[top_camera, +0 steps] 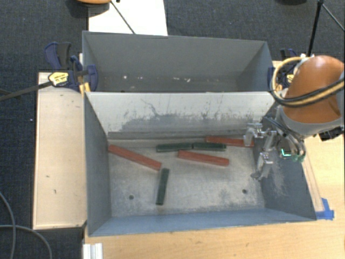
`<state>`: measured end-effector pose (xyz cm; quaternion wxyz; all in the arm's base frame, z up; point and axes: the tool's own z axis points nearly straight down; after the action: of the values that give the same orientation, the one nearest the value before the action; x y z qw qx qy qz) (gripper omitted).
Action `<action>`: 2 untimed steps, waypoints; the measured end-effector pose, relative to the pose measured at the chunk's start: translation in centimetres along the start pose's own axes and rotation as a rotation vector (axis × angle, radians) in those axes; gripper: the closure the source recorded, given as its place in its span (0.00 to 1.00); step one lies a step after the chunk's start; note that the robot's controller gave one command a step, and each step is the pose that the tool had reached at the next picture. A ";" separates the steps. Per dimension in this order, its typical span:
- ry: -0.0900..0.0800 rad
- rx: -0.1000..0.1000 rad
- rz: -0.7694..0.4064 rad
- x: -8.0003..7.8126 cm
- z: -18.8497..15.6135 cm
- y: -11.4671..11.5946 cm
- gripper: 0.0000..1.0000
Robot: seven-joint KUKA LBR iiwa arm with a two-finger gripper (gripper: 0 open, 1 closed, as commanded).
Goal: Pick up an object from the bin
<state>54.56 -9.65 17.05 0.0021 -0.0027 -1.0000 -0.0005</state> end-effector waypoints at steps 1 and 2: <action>-0.007 0.001 -0.003 -0.2 -0.4 0.0 0.00; -0.011 0.003 -0.083 -1.3 3.1 3.5 0.00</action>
Offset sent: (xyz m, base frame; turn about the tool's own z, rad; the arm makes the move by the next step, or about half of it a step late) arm 0.0196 0.0687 -0.0647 -0.1519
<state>55.84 -6.14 13.96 -0.0033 0.0386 -0.9992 0.0009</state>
